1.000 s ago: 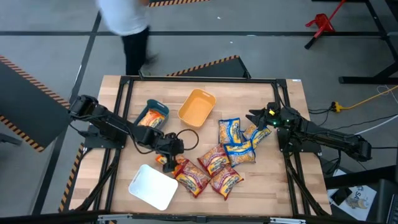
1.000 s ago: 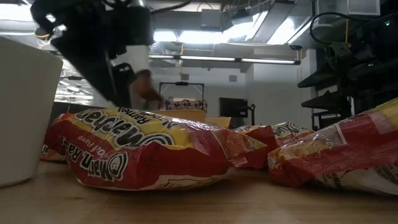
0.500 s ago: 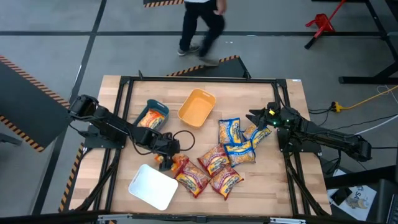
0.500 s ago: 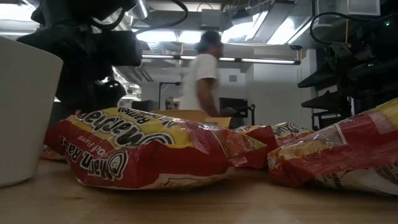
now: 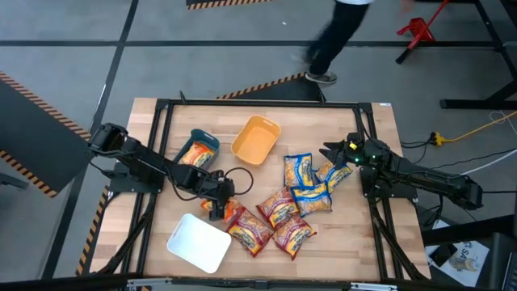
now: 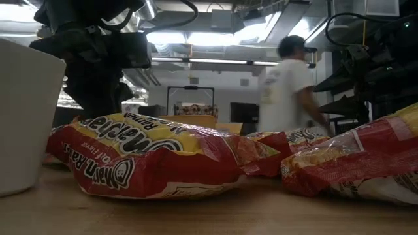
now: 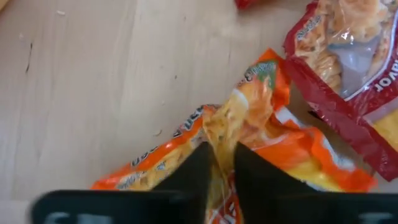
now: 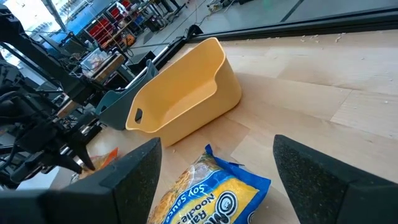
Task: Sort Maruchan noodles
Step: Put the orange noodle pack into the blue bin
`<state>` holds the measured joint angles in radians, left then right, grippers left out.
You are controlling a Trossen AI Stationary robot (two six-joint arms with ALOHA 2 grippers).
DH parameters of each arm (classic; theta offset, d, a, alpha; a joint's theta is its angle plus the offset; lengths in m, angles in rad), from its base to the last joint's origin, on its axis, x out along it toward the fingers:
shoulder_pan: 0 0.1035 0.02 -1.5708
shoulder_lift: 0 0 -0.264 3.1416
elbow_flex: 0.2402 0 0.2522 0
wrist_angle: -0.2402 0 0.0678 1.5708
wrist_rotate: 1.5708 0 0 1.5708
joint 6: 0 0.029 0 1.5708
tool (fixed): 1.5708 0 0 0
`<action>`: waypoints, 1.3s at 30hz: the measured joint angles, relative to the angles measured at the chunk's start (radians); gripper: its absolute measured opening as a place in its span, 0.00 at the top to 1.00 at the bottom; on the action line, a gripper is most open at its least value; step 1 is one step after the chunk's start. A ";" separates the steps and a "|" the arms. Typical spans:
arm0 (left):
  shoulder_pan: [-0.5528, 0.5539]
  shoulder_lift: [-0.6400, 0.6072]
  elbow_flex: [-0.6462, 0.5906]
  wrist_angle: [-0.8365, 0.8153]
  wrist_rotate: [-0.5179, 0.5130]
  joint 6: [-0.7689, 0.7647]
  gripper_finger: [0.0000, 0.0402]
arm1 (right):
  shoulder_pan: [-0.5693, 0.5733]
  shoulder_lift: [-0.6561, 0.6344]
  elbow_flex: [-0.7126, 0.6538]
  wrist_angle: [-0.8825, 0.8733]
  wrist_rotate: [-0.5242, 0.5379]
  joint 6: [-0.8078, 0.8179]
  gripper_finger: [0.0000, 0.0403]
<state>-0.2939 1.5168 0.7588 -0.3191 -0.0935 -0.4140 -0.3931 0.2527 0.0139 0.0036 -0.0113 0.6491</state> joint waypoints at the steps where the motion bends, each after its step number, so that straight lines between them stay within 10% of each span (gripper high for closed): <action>1: 0.000 0.001 0.006 -0.002 0.003 -0.002 0.95 | 0.000 0.000 0.000 0.000 0.000 0.000 0.27; 20: 0.080 0.003 0.283 -0.062 -0.085 -0.078 1.00 | 0.000 0.000 0.000 0.000 0.000 0.000 0.27; 39: 0.089 0.001 0.701 -1.133 -0.436 -0.767 1.00 | 0.000 0.000 0.000 0.000 0.000 -0.003 0.27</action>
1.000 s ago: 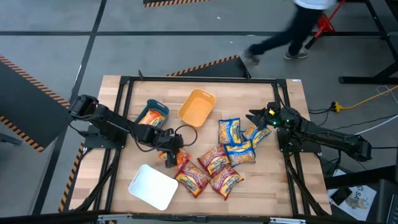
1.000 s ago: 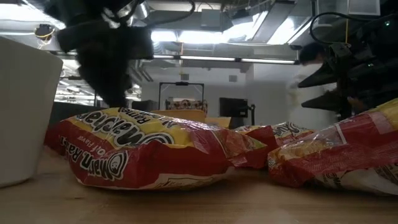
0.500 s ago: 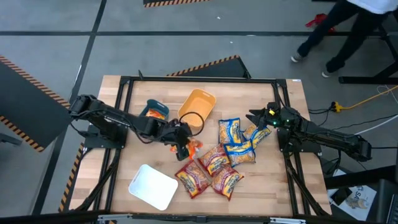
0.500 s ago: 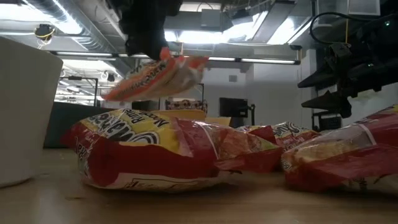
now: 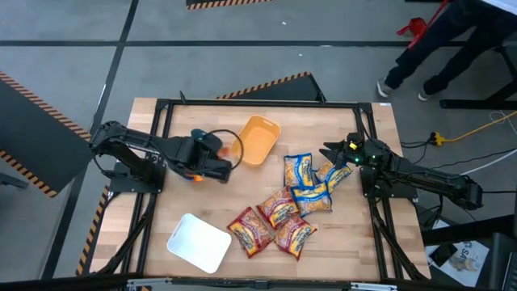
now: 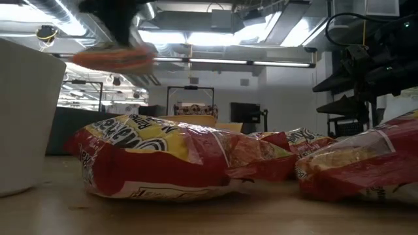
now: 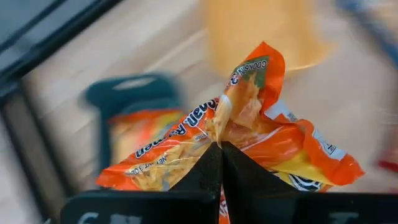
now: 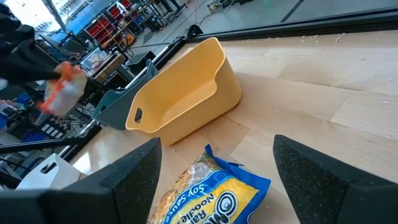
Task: Sort Maruchan noodles
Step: Put the orange noodle pack into the blue bin, then put the top red noodle pack into the yellow bin
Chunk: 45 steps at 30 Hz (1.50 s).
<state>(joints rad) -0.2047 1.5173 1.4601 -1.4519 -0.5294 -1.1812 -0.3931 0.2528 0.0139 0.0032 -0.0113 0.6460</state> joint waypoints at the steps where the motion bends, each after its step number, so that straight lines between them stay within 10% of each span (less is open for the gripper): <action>1: 0.000 0.000 0.000 -0.059 0.000 -0.051 1.00 | 0.000 0.000 0.000 0.000 0.000 0.000 0.27; 14: 0.113 -0.148 -0.239 -0.076 -0.006 -0.308 1.00 | 0.000 0.000 0.000 0.000 0.003 0.000 0.27; 29: 0.259 -0.211 -0.481 0.226 0.097 -0.257 0.95 | 0.000 0.000 0.000 0.000 0.019 -0.027 0.27; 45: 0.302 -0.216 -0.347 0.310 0.127 -0.131 0.66 | 0.000 0.000 0.000 -0.001 0.019 -0.050 0.27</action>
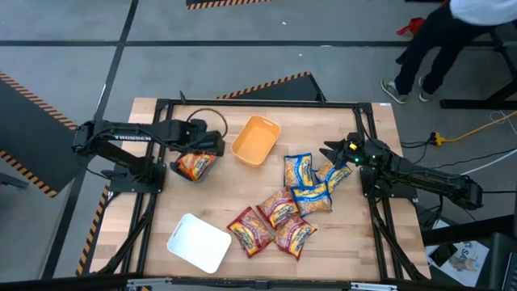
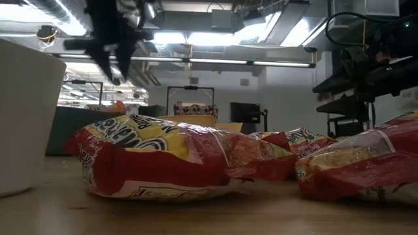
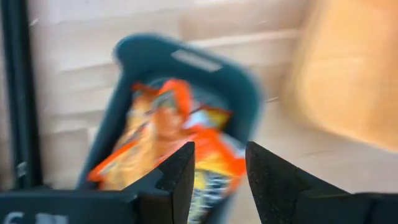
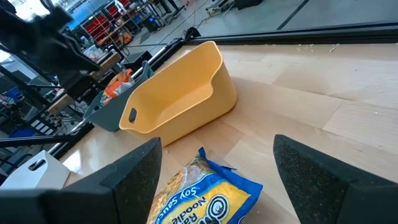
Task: Sort Maruchan noodles
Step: Put the top red noodle pack into the yellow bin
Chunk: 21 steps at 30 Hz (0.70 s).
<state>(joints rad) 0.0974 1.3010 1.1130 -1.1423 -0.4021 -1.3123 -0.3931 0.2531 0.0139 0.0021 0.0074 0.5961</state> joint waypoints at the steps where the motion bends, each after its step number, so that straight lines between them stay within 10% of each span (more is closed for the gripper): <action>1: -0.003 0.000 0.025 0.011 -0.004 0.014 0.66 | 0.000 0.000 0.000 0.000 0.000 0.000 0.27; 8: -0.045 -0.001 0.133 0.151 -0.074 0.101 0.66 | 0.000 0.000 0.000 0.000 -0.007 0.000 0.27; 21: -0.154 0.171 0.135 0.951 0.069 0.644 0.60 | 0.000 0.000 0.000 0.000 -0.025 -0.003 0.27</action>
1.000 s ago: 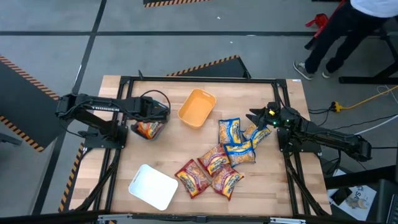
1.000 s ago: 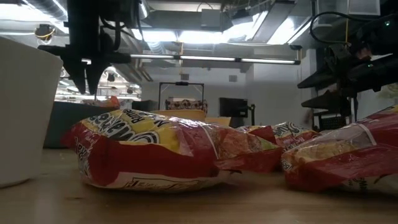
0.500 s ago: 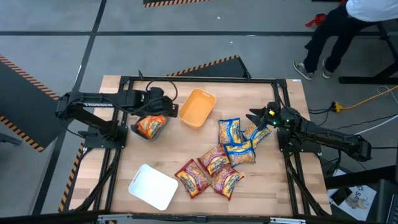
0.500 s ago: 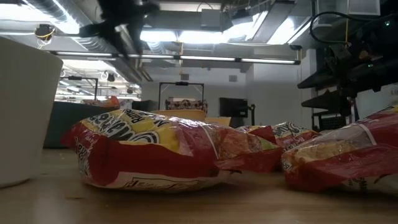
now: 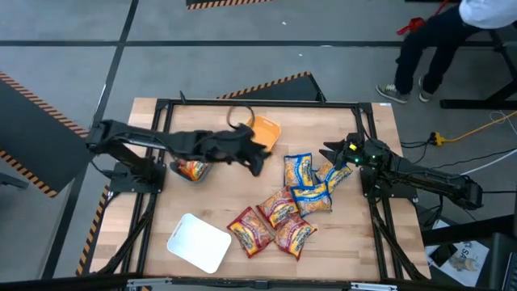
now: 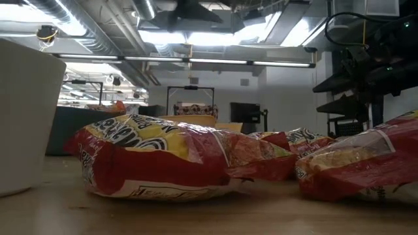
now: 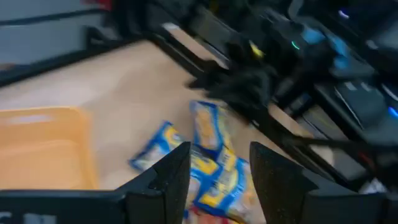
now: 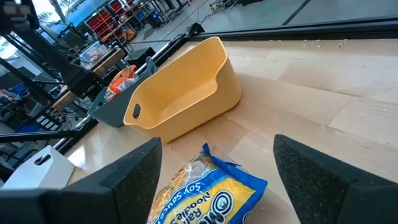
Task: Sort Maruchan noodles
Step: Put the top red noodle pack into the yellow bin
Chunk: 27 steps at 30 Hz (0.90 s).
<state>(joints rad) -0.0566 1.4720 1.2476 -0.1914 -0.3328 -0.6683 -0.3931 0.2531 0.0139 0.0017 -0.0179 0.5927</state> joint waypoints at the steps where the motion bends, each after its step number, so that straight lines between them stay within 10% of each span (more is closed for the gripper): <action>1: -0.004 0.024 0.000 0.016 0.031 0.019 0.58 | 0.000 0.000 0.000 0.000 -0.001 0.000 0.27; 9: -0.015 0.251 -0.001 0.154 0.270 0.166 0.43 | 0.000 0.000 0.000 0.001 -0.005 -0.022 0.27; 27: -0.090 0.565 -0.001 0.209 0.188 0.208 0.35 | 0.000 0.000 0.000 0.002 0.003 -0.043 0.27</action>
<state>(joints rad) -0.1463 2.0369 1.2465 0.0171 -0.1447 -0.4607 -0.3931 0.2531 0.0139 0.0036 -0.0154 0.5496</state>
